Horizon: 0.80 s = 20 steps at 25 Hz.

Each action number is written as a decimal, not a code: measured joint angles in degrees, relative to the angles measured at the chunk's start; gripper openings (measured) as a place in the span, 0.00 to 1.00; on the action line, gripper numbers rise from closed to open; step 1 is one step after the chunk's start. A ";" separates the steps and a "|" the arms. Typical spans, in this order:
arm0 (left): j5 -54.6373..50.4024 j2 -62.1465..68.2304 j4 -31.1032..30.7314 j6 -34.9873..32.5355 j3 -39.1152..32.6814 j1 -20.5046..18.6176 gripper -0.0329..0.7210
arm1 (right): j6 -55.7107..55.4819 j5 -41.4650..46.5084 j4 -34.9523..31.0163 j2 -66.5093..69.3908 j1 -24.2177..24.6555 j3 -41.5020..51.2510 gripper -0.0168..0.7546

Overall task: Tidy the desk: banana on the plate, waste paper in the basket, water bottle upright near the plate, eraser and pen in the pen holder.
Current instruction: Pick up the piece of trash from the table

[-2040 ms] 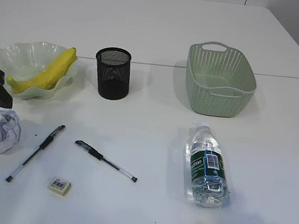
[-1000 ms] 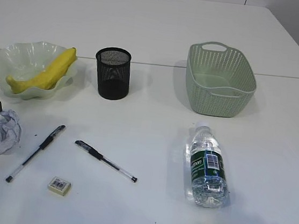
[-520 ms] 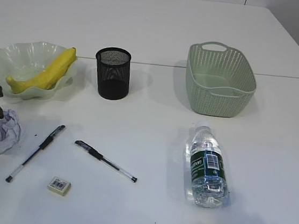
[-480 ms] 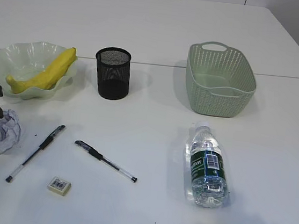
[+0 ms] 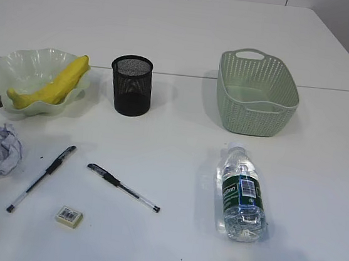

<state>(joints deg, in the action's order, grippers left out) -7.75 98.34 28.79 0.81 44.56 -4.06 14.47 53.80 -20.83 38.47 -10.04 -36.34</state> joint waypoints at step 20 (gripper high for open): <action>2.00 0.00 0.10 0.00 0.00 0.00 0.19 | 0.00 -0.04 0.00 0.00 0.00 0.00 0.76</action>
<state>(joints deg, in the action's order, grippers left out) -5.74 98.34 28.89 0.81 44.56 -4.06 14.47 53.76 -20.83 38.47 -10.04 -36.34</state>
